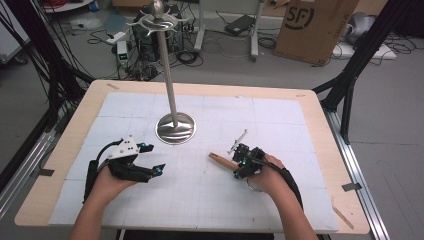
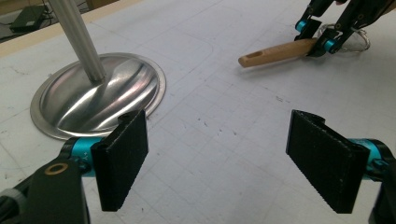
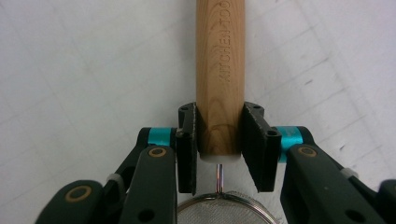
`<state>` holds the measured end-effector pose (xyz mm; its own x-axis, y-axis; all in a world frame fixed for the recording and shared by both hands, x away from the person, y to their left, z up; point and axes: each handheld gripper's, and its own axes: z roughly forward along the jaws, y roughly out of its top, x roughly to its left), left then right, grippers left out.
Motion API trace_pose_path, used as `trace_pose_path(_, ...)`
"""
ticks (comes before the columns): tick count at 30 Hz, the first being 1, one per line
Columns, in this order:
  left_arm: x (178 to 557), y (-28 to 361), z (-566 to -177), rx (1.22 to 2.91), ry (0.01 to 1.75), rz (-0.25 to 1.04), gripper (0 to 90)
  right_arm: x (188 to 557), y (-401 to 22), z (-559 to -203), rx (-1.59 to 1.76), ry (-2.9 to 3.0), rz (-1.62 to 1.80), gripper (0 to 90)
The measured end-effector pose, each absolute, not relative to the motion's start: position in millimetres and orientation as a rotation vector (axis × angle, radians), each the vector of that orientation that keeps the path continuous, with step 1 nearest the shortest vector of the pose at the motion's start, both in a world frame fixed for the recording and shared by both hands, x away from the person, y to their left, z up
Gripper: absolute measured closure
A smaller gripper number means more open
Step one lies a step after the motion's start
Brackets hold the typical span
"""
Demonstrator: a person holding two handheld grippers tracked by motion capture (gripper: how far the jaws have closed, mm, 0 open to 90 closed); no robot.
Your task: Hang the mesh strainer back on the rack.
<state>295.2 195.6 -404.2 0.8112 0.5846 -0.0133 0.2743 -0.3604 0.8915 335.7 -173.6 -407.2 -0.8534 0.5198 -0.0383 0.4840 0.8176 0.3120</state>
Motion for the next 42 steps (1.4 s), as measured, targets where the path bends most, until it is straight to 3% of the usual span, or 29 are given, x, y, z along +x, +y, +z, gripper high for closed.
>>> trace_pose_path(22,295.0,194.8,-404.4,1.957,0.637,0.369,21.5,334.3,-195.3,-344.1,0.751,2.54,1.206,68.2)
trace_pose_path(42,295.1,195.5,-403.7,1.947,0.631,0.363,21.6,355.8,-167.5,-254.3,0.628,2.369,1.445,68.2)
